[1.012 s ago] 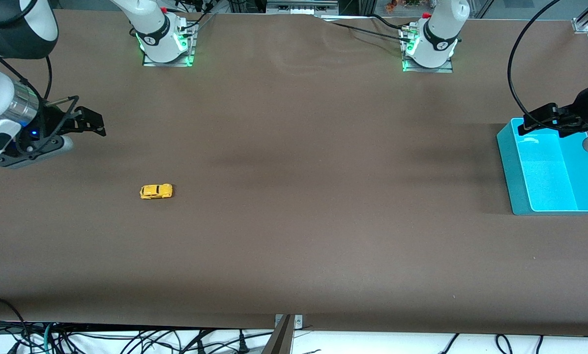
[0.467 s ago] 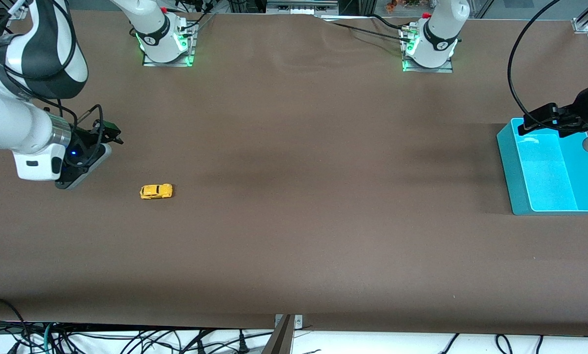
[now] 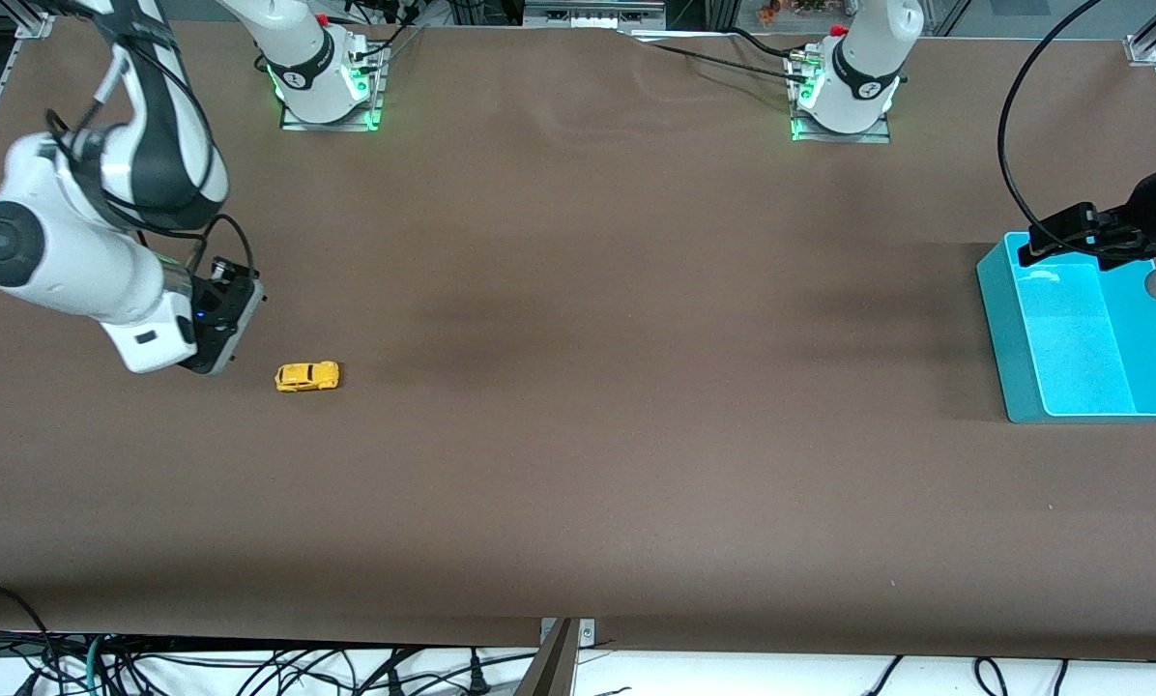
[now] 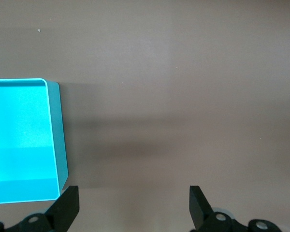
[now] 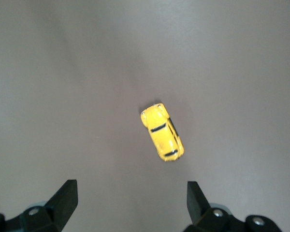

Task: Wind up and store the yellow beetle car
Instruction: 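Lower the open right gripper over the yellow car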

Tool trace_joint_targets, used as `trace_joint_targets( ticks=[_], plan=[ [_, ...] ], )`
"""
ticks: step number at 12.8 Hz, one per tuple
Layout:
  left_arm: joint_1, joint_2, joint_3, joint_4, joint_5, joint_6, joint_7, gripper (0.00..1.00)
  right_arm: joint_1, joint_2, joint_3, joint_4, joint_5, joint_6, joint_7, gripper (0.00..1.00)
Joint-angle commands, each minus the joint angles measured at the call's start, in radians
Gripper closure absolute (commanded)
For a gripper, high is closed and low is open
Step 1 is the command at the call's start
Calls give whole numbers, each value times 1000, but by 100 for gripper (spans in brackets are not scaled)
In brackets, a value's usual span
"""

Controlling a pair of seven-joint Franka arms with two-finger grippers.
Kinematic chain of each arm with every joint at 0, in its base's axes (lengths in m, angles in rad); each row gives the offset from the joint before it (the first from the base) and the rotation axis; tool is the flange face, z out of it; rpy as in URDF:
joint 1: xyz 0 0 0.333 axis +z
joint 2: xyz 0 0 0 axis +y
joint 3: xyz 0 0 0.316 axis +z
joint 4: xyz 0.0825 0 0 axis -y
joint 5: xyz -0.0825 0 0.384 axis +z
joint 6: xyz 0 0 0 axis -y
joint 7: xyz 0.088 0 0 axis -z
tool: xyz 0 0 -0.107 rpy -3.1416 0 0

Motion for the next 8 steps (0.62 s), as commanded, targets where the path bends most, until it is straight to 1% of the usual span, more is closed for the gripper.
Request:
trace_joint_targets(
  ticks=[1,5,7,8],
  plan=[
    [-3,6,-3,16,25,0,3,0,3,29,0,-119,-1,199,-152,0],
    [-3,6,-1,16,23,0,3,0,3,136,0,-192,0,447,-345,0],
    [-3,6,-1,16,23,0,2,0,1,166,0,-213,0,526,-390,0],
    [-3,7,-1,16,23,0,0,0,1,179,0,-213,0,541,-405,0]
  ],
)
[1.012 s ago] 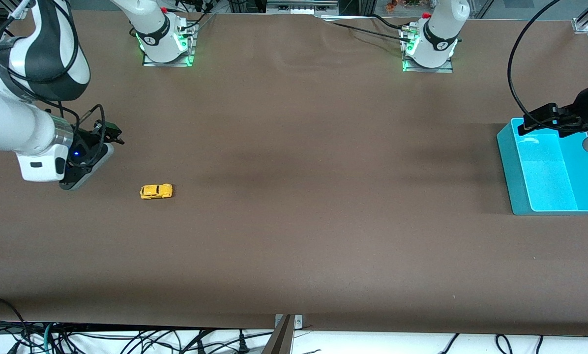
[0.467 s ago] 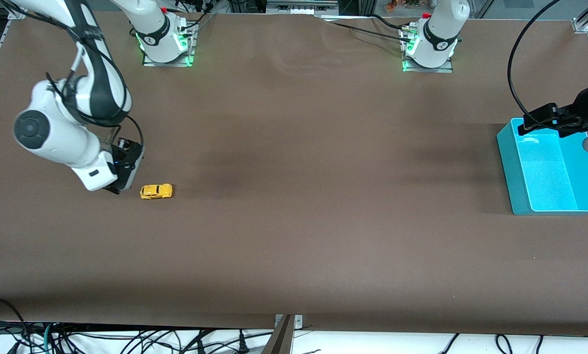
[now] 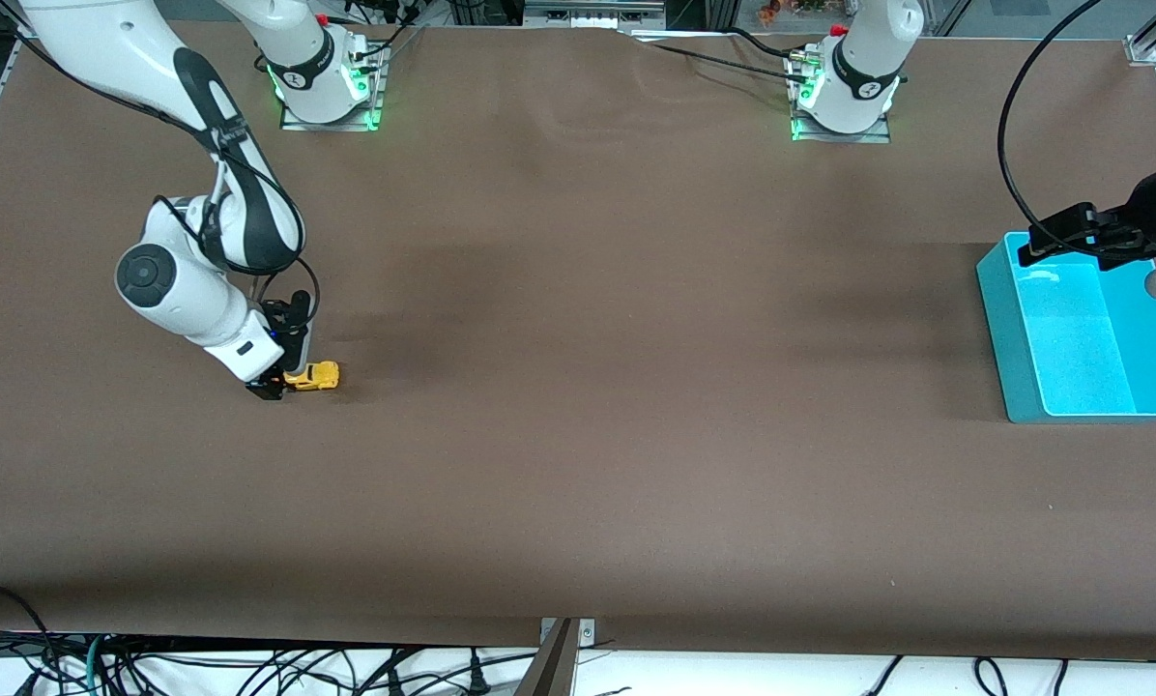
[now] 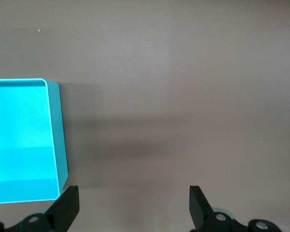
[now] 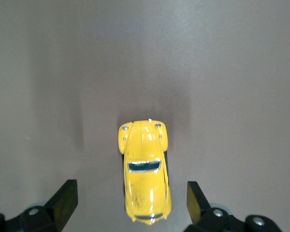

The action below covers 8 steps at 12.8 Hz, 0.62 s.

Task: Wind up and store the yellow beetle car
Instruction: 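Lower the open right gripper over the yellow car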

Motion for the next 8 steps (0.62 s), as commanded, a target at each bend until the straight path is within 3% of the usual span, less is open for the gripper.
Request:
trace_joint_targets(
  ticks=[1,4,8],
  plan=[
    [-2,6,-1,16,25,0,0,0,1,14,0,-17,1,54,-65,0],
    [1,9,-1,14,23,0,0,0,0,17,0,-17,2,69,-82,1],
    [1,10,-1,14,23,0,0,0,0,28,-2,-17,2,86,-84,12]
  ],
)
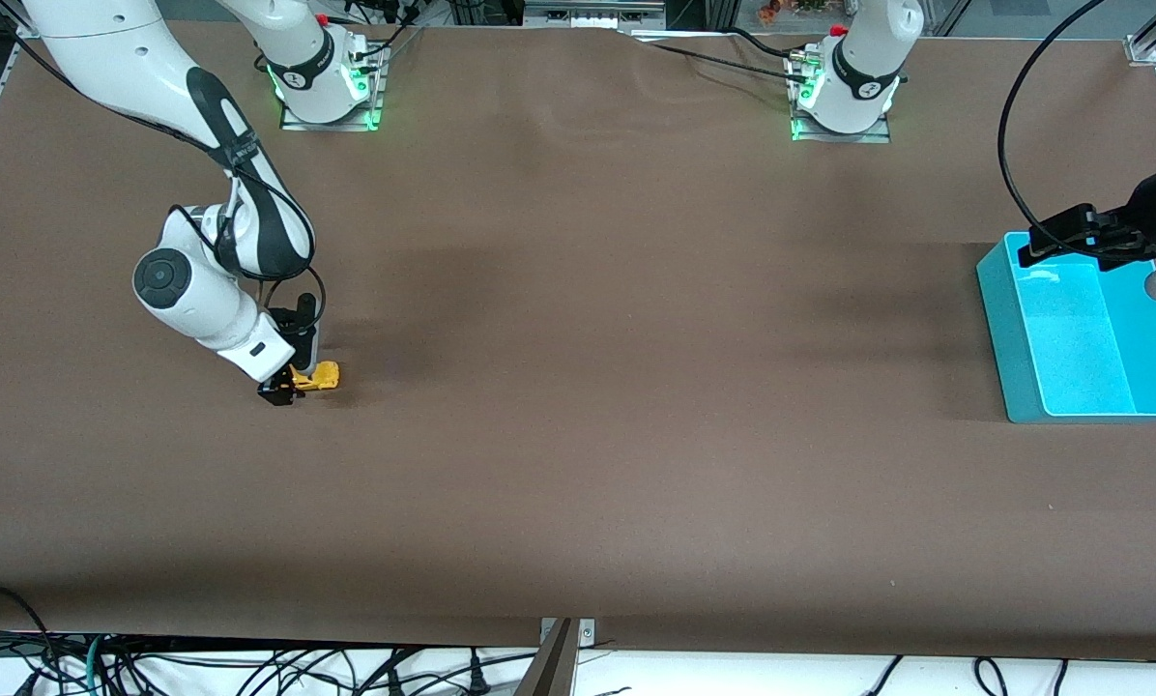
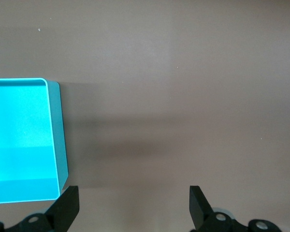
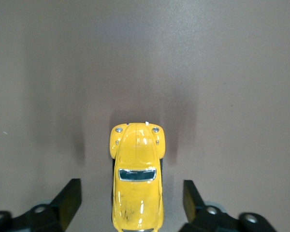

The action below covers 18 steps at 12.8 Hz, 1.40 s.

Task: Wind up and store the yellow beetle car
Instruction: 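Close the right gripper on the yellow car, then hold the car with the right gripper while the left gripper leaves the bin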

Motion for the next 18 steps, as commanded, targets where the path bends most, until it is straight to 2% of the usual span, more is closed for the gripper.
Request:
trace_joint_targets(
  ticks=[1,5,7,9,11,12,14,18],
  plan=[
    [1,8,-3,13,23,0,0,0,0,-1,0,-11,2,23,-18,12],
    [12,18,-1,13,22,0,3,0,0,-1,-2,-13,2,23,-21,12],
    [11,19,-1,14,22,0,2,0,-2,-1,-2,-14,5,23,-32,24],
    [3,19,-3,14,20,0,0,0,-2,-1,-2,-14,7,22,-31,62],
    [-3,19,-3,14,17,0,-3,0,0,-7,-2,-14,7,17,-31,93],
    [-5,21,-3,14,16,2,-3,0,0,-10,-2,-14,5,14,-31,100],
    [-5,33,-3,14,16,2,3,0,1,-13,0,-13,5,11,-20,100],
    [-3,35,-3,16,13,2,5,0,1,-57,44,1,7,-46,15,100]
  ],
)
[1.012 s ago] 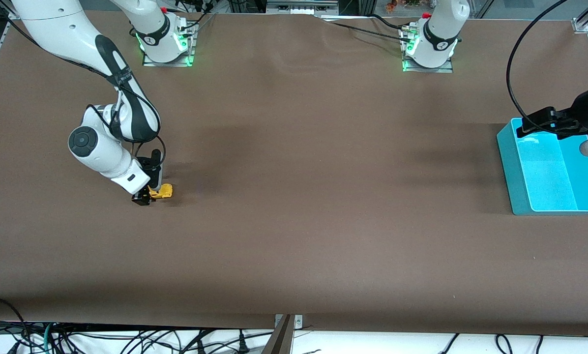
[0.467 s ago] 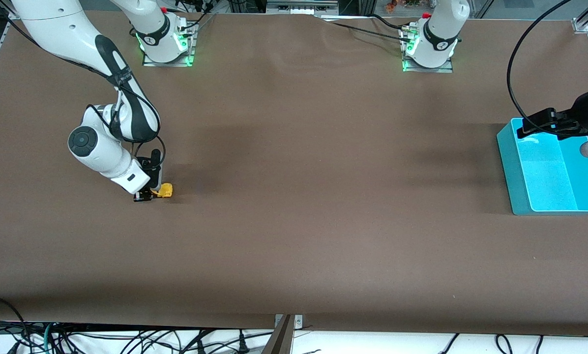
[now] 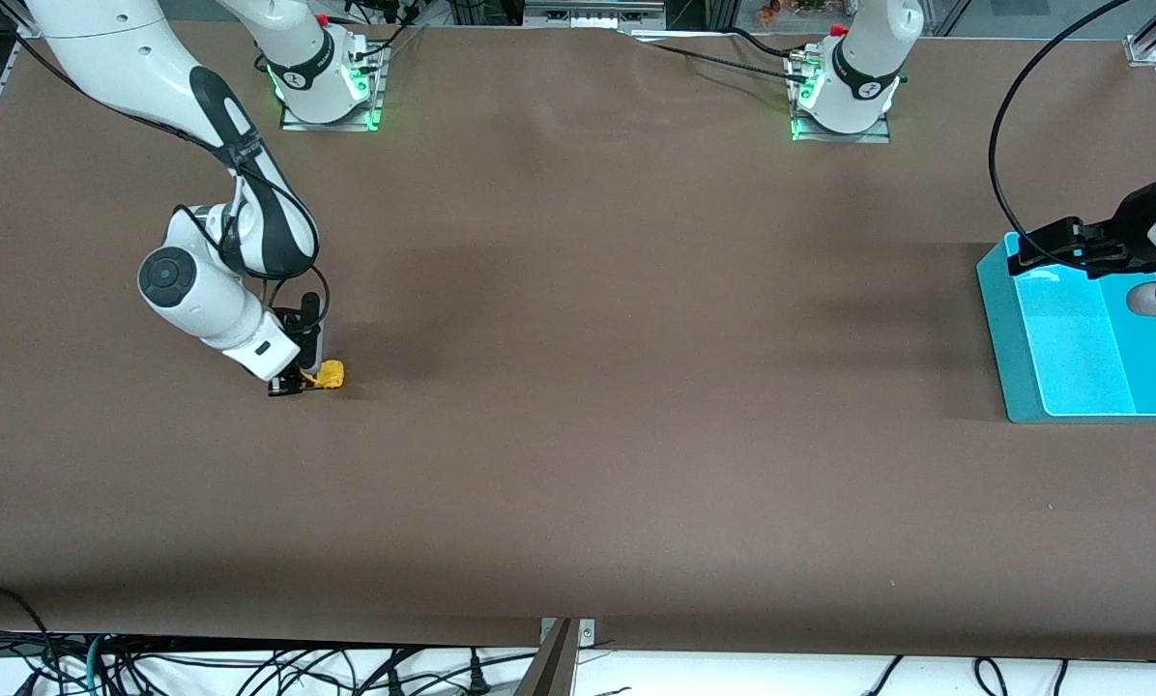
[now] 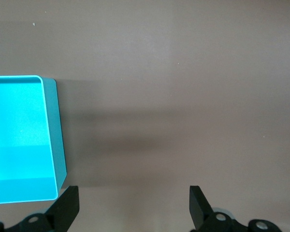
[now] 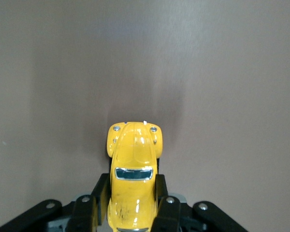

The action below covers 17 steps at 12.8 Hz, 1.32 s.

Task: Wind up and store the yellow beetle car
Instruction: 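Hold the car with the right gripper while the left gripper leaves the bin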

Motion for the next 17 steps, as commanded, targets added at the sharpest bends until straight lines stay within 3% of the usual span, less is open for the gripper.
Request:
trace_joint_targets(
  ticks=[1,6,10,13,17],
  plan=[
    [-5,8,3,15,13,3,6,0,1,-55,18,19,7,-100,19,100],
    [-6,13,0,-15,11,13,8,0,1,-118,20,21,7,-223,17,100],
    [-6,16,-44,-97,16,84,8,0,1,-252,27,-174,4,-115,22,100],
    [-6,25,-47,-143,17,149,93,0,4,-148,29,-180,-1,45,14,100],
    [-3,68,-47,-148,22,175,453,0,11,-66,35,-179,-2,151,10,100]
  ],
)
